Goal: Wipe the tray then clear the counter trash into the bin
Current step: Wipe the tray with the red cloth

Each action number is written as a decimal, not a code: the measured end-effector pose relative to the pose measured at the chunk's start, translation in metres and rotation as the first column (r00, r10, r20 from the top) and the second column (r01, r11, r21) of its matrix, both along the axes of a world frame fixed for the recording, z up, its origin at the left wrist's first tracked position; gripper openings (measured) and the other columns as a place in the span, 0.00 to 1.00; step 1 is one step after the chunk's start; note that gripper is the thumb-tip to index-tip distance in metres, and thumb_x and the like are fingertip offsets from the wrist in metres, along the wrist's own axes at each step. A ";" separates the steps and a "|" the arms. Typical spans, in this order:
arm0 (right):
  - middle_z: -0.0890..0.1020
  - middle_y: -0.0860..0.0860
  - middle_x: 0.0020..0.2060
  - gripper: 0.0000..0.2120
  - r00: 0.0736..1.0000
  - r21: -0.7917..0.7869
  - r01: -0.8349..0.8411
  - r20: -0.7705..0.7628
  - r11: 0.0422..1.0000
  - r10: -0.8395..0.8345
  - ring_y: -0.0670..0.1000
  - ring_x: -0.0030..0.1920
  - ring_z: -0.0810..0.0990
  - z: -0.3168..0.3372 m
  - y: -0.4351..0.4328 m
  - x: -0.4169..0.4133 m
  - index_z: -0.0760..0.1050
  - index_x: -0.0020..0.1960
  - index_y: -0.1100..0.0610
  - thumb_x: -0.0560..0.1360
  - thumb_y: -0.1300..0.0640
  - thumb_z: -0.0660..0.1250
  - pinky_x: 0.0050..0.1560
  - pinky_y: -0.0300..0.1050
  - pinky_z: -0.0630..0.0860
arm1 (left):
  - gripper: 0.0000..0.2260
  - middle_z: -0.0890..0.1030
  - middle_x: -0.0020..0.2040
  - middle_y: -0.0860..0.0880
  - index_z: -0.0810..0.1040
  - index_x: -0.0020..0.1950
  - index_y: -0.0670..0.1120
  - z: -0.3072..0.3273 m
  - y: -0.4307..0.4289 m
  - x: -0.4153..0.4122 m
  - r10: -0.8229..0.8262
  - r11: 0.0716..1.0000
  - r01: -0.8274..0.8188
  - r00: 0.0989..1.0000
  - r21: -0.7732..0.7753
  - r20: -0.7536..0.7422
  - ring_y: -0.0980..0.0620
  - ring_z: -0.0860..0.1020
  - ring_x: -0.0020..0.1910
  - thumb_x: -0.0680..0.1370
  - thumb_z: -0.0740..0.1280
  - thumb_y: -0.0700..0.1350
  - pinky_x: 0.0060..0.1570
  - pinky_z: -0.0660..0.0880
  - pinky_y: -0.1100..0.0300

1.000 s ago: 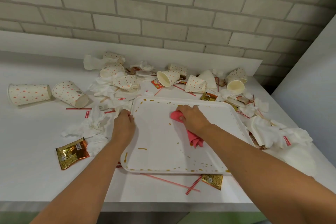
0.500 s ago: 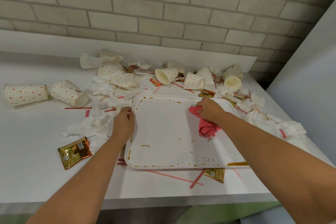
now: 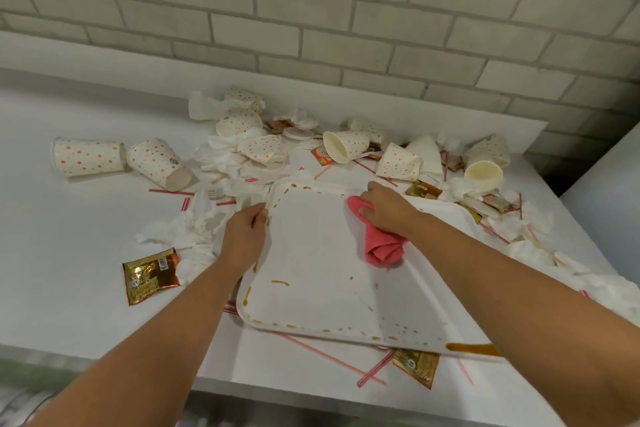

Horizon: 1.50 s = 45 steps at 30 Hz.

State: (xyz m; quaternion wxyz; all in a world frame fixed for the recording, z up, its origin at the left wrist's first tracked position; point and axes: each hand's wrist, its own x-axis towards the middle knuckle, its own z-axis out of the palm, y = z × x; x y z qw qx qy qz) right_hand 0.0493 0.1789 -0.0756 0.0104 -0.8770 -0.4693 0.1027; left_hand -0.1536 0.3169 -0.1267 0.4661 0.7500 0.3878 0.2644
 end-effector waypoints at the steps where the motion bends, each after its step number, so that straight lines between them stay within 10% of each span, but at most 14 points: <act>1: 0.71 0.57 0.51 0.15 1.000 -0.004 -0.024 -0.014 1.000 0.024 0.58 0.56 0.74 0.004 -0.003 0.005 0.75 0.60 0.62 0.80 0.56 0.58 0.52 0.45 0.67 | 0.13 0.81 0.49 0.40 0.79 0.57 0.38 0.001 -0.001 0.000 -0.009 1.000 0.009 1.000 -0.004 0.003 0.46 0.77 0.49 0.81 0.57 0.40 0.50 0.71 0.59; 10: 0.73 0.58 0.59 0.15 0.997 0.154 0.022 0.074 0.988 -0.033 0.57 0.59 0.74 -0.011 0.025 -0.005 0.69 0.63 0.62 0.79 0.58 0.57 0.56 0.46 0.70 | 0.17 0.63 0.25 0.51 0.66 0.32 0.42 0.002 0.000 -0.002 -0.031 0.999 0.031 1.000 0.041 0.000 0.60 0.61 0.22 0.81 0.59 0.45 0.24 0.59 0.69; 17: 0.71 0.53 0.50 0.18 0.974 0.076 -0.180 -0.125 0.981 0.189 0.52 0.50 0.71 0.005 0.012 0.005 0.71 0.69 0.53 0.79 0.56 0.61 0.52 0.41 0.66 | 0.10 0.81 0.45 0.40 0.77 0.48 0.43 -0.003 0.000 0.000 -0.018 0.999 0.019 1.000 0.030 -0.015 0.46 0.77 0.44 0.81 0.57 0.41 0.49 0.73 0.55; 22: 0.75 0.54 0.51 0.16 0.995 0.113 -0.076 -0.057 0.991 0.082 0.55 0.55 0.73 0.004 0.015 0.010 0.76 0.64 0.55 0.78 0.57 0.61 0.51 0.41 0.66 | 0.16 0.74 0.67 0.44 0.70 0.69 0.40 0.004 -0.002 0.001 -0.030 0.999 0.030 1.000 -0.018 -0.001 0.48 0.71 0.67 0.81 0.56 0.41 0.65 0.66 0.62; 33: 0.67 0.58 0.63 0.19 0.967 0.087 -0.165 -0.181 0.982 0.179 0.56 0.64 0.70 0.004 0.065 -0.037 0.70 0.70 0.56 0.80 0.57 0.58 0.63 0.42 0.64 | 0.16 0.74 0.67 0.44 0.71 0.68 0.40 -0.002 0.000 0.002 -0.008 1.000 0.008 1.000 -0.008 0.000 0.49 0.70 0.68 0.81 0.56 0.39 0.63 0.62 0.67; 38: 0.70 0.42 0.44 0.17 0.951 0.060 -0.173 -0.248 0.983 0.183 0.47 0.53 0.69 0.020 0.046 -0.015 0.74 0.66 0.53 0.77 0.60 0.63 0.51 0.32 0.60 | 0.16 0.75 0.65 0.44 0.71 0.68 0.40 -0.001 -0.001 0.001 -0.012 1.000 0.012 1.000 -0.022 0.002 0.48 0.72 0.66 0.81 0.56 0.40 0.67 0.67 0.59; 45: 0.78 0.61 0.51 0.12 0.997 0.264 0.023 -0.075 0.964 -0.003 0.58 0.52 0.77 -0.003 0.062 -0.021 0.78 0.51 0.66 0.77 0.59 0.61 0.47 0.43 0.69 | 0.16 0.73 0.67 0.44 0.70 0.69 0.41 -0.001 0.001 0.001 -0.045 0.999 0.045 0.998 -0.005 -0.033 0.49 0.70 0.68 0.82 0.55 0.40 0.69 0.64 0.60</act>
